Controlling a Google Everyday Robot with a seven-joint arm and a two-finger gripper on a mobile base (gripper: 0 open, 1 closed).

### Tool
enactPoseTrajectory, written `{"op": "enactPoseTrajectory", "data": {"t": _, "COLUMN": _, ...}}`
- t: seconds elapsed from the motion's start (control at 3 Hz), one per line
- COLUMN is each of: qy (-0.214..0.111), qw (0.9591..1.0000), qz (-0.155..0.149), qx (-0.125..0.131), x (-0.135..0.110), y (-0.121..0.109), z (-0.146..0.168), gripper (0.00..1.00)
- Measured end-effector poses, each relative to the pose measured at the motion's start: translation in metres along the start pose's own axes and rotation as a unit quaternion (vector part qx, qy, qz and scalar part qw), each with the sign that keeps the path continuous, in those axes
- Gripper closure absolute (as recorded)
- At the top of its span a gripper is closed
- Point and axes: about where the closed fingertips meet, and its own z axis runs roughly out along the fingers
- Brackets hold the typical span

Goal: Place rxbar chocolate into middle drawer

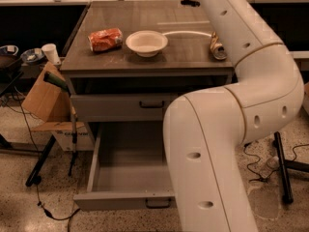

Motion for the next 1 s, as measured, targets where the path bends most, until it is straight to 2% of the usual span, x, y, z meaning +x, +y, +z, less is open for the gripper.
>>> {"op": "enactPoseTrajectory", "data": {"t": 0.33, "qy": 0.003, "qw": 0.999, "qz": -0.013, "qx": -0.044, "x": -0.009, "y": -0.001, "z": -0.031, "gripper": 1.0}}
{"op": "enactPoseTrajectory", "data": {"t": 0.67, "qy": 0.008, "qw": 0.9946, "qz": -0.034, "qx": -0.098, "x": -0.005, "y": -0.003, "z": -0.069, "gripper": 1.0}}
{"op": "enactPoseTrajectory", "data": {"t": 1.0, "qy": 0.011, "qw": 0.9837, "qz": -0.068, "qx": -0.166, "x": 0.014, "y": -0.005, "z": -0.117, "gripper": 1.0}}
